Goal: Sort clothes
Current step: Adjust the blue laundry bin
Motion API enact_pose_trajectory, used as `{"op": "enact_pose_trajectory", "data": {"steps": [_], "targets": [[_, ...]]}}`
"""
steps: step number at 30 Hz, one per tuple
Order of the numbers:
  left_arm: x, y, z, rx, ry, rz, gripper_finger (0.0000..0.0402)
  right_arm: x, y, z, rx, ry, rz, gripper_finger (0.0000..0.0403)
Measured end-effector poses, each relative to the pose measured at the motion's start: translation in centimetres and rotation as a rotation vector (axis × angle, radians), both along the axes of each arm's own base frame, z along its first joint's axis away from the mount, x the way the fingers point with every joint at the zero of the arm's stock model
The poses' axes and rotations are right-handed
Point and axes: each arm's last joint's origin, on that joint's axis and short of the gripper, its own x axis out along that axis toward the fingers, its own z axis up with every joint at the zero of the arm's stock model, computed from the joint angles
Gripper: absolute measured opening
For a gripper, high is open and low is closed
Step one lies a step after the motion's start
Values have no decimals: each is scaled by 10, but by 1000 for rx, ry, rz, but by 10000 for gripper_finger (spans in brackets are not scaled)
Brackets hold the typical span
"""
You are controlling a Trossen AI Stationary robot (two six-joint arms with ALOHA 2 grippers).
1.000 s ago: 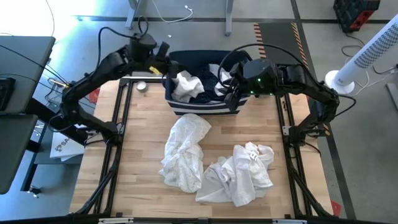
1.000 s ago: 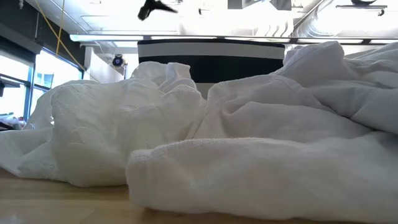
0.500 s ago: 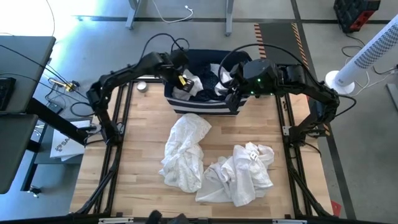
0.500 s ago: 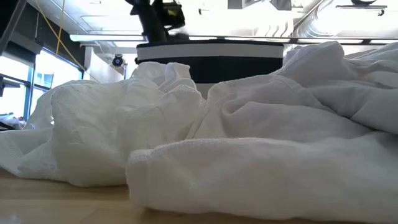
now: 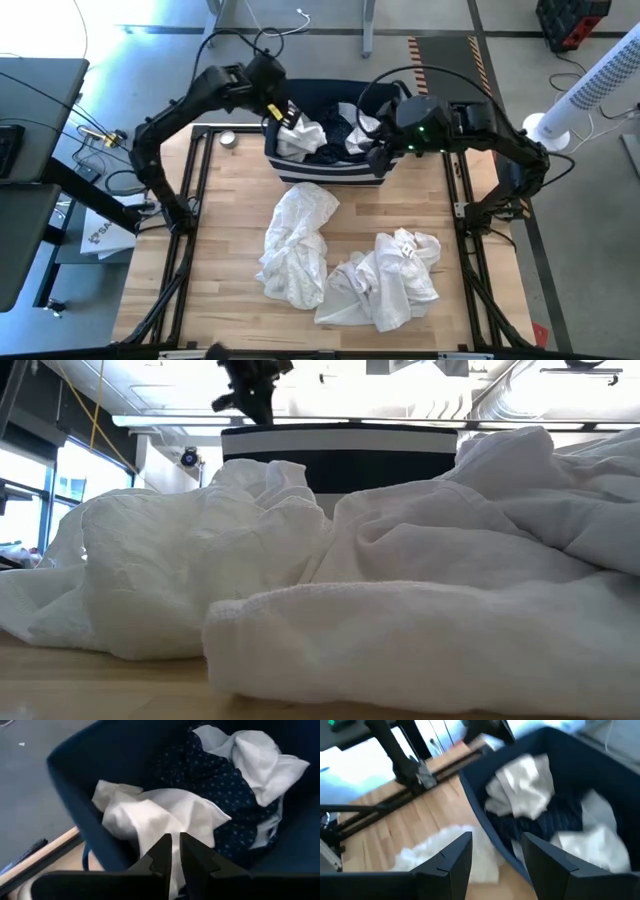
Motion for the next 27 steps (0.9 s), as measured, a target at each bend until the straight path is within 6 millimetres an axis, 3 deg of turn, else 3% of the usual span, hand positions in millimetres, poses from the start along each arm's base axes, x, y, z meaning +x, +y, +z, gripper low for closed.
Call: {"op": "enact_pose_trajectory", "data": {"steps": [5, 9, 13, 15, 21, 27], "targets": [[-29, -30, 29, -18, -78, 25, 33, -27, -11, -19, 173, 238, -168, 169], [-40, -47, 28, -59, -37, 30, 33, -22, -36, -49, 292, 263, -321, 169], [-37, -49, 4, -112, 90, 49, 33, -37, -67, -93, 357, 476, -561, 169], [-39, -49, -6, -121, 144, 80, 32, -40, -81, -109, 349, 478, -599, 169], [-38, -44, -53, -164, 326, 130, 32, -44, -107, -137, 470, 447, -591, 169], [-40, -29, -90, -206, 362, 195, 48, -37, -115, -152, 495, 383, -569, 169]]}}
